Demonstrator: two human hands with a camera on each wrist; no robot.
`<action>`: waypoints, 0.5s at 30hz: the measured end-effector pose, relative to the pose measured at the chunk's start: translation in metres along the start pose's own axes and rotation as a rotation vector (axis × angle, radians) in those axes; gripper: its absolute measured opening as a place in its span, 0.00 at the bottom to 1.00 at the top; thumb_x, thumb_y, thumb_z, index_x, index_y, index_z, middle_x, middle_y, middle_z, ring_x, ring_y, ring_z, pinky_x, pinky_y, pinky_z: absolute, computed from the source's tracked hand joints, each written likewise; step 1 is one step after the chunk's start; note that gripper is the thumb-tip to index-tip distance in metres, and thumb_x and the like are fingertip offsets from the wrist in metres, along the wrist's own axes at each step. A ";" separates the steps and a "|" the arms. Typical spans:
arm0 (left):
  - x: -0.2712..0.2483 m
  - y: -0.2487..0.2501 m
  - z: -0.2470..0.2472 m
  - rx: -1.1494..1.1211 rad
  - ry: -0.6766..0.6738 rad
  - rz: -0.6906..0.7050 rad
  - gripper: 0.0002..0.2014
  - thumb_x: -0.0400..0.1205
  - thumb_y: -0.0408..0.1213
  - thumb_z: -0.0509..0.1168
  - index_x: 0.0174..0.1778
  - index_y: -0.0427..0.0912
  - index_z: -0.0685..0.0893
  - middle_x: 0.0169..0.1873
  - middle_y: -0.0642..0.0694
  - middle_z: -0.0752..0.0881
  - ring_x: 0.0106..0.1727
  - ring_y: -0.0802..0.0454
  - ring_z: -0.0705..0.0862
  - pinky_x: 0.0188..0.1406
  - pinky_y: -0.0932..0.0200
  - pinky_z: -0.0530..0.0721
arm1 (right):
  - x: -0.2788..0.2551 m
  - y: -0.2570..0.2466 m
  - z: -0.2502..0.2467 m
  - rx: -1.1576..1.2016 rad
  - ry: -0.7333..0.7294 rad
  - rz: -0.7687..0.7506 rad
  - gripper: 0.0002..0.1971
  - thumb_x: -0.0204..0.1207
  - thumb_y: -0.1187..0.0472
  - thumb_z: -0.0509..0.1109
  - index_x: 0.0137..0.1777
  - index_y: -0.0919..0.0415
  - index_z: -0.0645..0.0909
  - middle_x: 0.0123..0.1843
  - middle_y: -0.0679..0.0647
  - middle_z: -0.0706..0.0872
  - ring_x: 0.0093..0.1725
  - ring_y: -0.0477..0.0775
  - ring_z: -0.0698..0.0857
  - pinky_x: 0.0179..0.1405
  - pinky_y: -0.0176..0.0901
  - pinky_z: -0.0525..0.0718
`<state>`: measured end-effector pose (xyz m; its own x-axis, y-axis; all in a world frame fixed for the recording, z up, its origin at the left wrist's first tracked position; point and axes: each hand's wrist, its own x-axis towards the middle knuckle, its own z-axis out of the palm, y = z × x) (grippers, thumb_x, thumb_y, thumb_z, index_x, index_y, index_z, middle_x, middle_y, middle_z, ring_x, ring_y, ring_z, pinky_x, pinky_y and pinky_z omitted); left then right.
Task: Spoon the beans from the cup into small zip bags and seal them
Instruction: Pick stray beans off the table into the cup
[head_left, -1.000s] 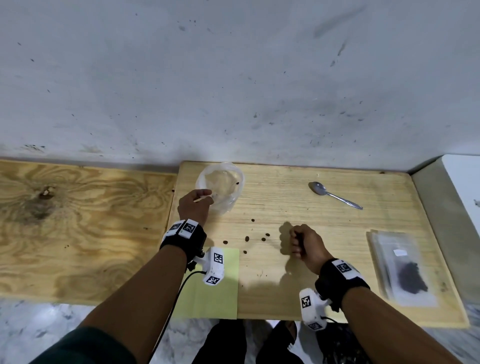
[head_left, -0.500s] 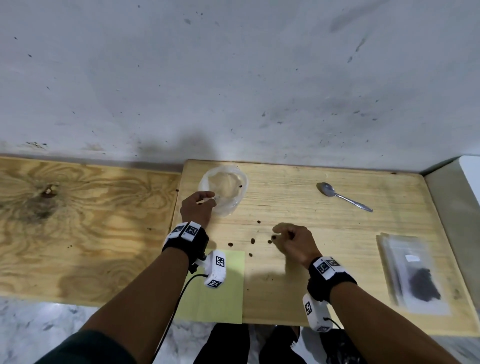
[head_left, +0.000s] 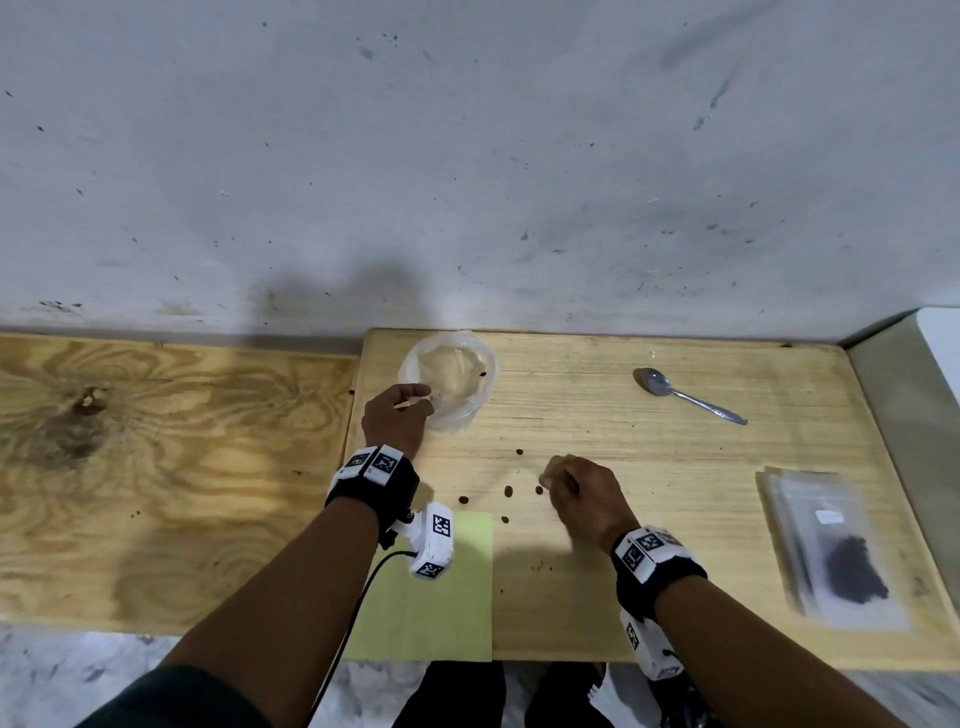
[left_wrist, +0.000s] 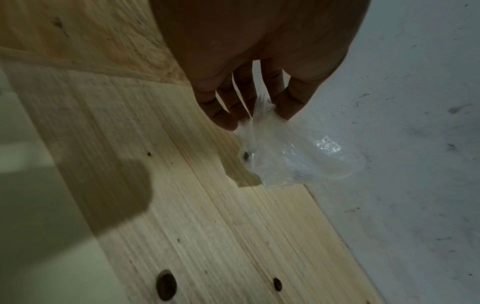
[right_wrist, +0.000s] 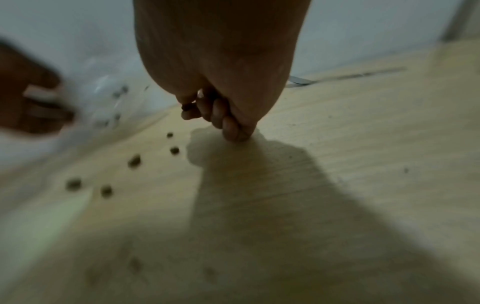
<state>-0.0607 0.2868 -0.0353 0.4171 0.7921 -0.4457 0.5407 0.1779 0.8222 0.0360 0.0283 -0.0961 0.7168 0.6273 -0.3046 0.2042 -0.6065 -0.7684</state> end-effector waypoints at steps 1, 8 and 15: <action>0.000 0.000 0.000 -0.003 -0.001 0.002 0.09 0.65 0.36 0.72 0.34 0.59 0.89 0.42 0.54 0.90 0.40 0.45 0.86 0.54 0.40 0.87 | -0.001 -0.004 0.000 0.055 0.019 0.048 0.12 0.82 0.57 0.67 0.36 0.55 0.81 0.38 0.42 0.89 0.38 0.44 0.87 0.38 0.39 0.85; -0.002 0.001 0.000 -0.006 0.009 0.007 0.10 0.67 0.34 0.73 0.32 0.58 0.89 0.43 0.51 0.90 0.43 0.40 0.87 0.54 0.40 0.87 | 0.000 -0.027 -0.027 0.905 -0.002 0.501 0.15 0.81 0.62 0.58 0.34 0.62 0.78 0.29 0.54 0.74 0.24 0.50 0.65 0.22 0.40 0.62; -0.004 -0.001 0.001 0.007 0.018 0.004 0.11 0.67 0.34 0.73 0.33 0.59 0.89 0.45 0.50 0.90 0.41 0.42 0.86 0.54 0.42 0.88 | 0.002 -0.024 -0.024 0.677 -0.030 0.422 0.13 0.72 0.74 0.61 0.29 0.65 0.82 0.32 0.60 0.81 0.25 0.54 0.73 0.24 0.38 0.67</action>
<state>-0.0619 0.2828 -0.0351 0.4058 0.8034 -0.4358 0.5441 0.1708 0.8214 0.0489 0.0322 -0.0648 0.6229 0.4295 -0.6538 -0.5368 -0.3733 -0.7566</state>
